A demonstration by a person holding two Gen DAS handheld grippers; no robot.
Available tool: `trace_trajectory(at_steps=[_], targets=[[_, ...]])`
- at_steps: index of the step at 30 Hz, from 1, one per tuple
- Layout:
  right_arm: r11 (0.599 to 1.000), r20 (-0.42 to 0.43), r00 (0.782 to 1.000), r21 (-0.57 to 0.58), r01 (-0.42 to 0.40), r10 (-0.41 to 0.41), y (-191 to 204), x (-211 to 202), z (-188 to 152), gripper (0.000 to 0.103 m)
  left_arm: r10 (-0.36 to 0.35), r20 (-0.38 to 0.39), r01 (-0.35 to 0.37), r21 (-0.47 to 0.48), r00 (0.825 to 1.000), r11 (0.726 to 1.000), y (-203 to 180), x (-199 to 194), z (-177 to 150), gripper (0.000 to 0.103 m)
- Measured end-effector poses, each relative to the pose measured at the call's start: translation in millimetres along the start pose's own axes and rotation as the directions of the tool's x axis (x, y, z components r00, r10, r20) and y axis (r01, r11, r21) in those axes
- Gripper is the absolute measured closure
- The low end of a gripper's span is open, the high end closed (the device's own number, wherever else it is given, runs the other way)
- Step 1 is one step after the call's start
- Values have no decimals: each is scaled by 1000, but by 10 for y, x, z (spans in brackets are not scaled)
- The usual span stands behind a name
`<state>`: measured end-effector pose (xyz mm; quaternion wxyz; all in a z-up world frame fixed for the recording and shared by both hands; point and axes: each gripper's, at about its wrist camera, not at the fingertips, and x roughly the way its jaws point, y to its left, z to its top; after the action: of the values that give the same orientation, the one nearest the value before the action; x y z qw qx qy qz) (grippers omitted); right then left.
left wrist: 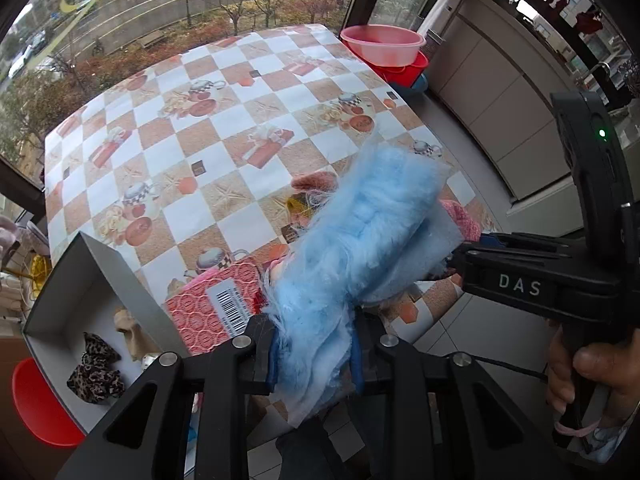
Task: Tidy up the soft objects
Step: 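Carry the light-blue fluffy item and pink knit sock in both grippers toward the white box, then lower the light-blue fluffy item and pink sock into the white box with both grippers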
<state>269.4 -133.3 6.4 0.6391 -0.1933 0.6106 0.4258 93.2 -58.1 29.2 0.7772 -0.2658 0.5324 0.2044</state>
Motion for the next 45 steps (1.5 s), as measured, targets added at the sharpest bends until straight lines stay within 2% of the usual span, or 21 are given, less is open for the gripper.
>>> trace_trajectory(at_steps=[6,11,20,28,38,45], targets=[[996,17,999,-82,-30,32,421,-119,-53,67,25,71,-18,-102,997,995,375,-307,-148,74],[987,19,999,-154,-46,49,759,-158,-79,67,58,96,-40,-183,994,982,698,-452,-324,74],[962,-10,998,-267,-62,61,1273,-80,-131,67,107,87,-74,-321,990,944,1238,-523,-677,74],[934,-51,997,-350,-66,52,1629,41,-211,67,136,73,-92,-432,988,897,1637,-538,-963,74],[905,-93,994,-417,-84,50,1972,184,-264,67,162,54,-111,-520,985,847,1967,-530,-1208,74],[886,-124,991,-454,-100,48,2164,294,-335,67,179,34,-131,-553,983,823,2101,-515,-1342,74]])
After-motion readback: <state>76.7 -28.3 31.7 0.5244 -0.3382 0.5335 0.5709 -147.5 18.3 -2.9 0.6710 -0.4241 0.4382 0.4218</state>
